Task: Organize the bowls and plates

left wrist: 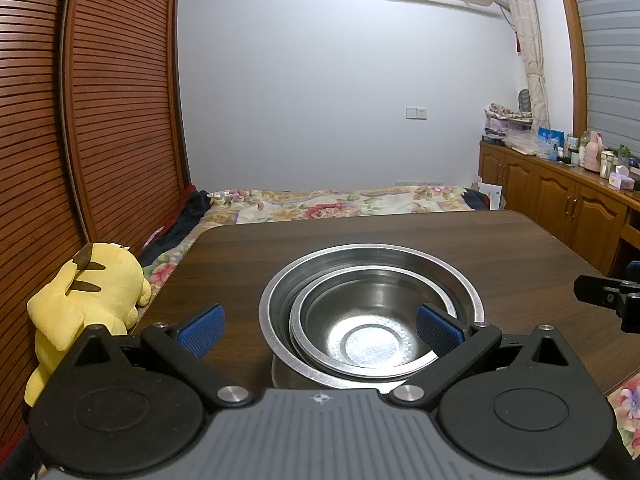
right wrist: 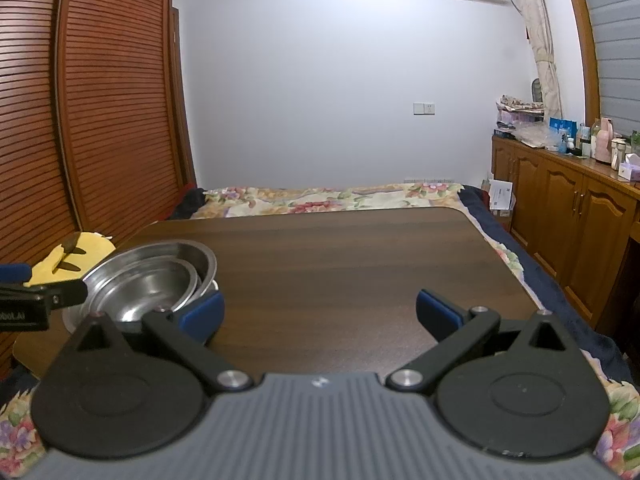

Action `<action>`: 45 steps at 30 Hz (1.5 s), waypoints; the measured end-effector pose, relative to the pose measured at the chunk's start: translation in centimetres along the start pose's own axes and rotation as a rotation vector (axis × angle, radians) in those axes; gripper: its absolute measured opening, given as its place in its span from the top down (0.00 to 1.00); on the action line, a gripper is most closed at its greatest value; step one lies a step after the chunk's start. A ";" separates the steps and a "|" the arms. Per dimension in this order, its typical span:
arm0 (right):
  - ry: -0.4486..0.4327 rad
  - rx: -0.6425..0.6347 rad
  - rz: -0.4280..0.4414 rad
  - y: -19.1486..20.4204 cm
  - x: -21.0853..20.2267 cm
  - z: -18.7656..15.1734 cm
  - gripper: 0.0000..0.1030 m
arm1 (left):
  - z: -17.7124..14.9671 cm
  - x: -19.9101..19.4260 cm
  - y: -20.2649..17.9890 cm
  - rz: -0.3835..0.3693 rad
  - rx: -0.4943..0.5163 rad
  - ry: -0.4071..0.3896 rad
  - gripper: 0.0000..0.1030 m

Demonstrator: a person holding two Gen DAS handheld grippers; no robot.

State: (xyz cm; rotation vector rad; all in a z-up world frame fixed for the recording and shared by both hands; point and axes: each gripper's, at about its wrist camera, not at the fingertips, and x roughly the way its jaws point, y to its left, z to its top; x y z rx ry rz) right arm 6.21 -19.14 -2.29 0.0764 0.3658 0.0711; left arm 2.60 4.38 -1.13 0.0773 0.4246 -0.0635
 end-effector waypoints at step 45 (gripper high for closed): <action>0.001 -0.002 -0.011 0.1 0.0 0.0 0.06 | 0.1 -0.1 -0.1 0.000 0.000 -0.001 0.00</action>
